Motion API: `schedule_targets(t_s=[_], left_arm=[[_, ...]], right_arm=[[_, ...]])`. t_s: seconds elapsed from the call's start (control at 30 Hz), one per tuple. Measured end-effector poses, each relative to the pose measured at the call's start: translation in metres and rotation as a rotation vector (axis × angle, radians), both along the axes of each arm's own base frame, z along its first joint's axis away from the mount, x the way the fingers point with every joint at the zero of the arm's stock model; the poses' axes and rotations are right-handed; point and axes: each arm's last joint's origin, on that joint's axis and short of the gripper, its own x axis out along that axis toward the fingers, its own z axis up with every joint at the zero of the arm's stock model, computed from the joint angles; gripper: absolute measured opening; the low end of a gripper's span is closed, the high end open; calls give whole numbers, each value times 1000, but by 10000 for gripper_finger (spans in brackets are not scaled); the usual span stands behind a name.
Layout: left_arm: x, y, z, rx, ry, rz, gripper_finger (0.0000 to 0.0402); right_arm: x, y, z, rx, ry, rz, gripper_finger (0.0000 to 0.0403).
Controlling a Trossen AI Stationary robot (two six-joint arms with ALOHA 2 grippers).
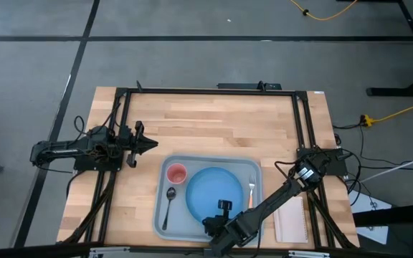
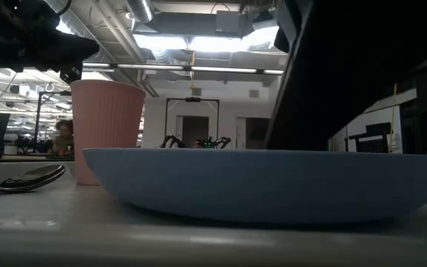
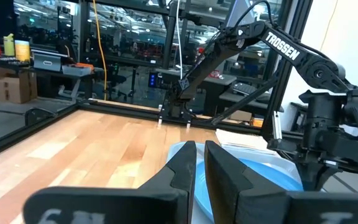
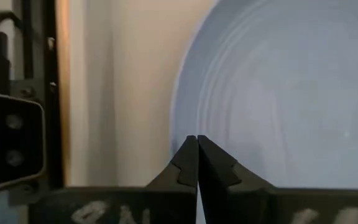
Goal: Pick and place plate/cup/fork/spoon on tray
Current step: Adjust the utensils on the gray tray
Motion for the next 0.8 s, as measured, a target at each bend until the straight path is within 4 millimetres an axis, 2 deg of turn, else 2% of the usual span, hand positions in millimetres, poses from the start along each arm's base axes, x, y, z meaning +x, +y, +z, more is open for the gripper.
schedule_targets(t_s=[0.37,0.8], left_arm=[[0,0,0,0,0,0,27],[0,0,0,0,0,0,27]], right_arm=[[6,7,3,128,-38,8,1],[8,12,5,189,-57,25,0]])
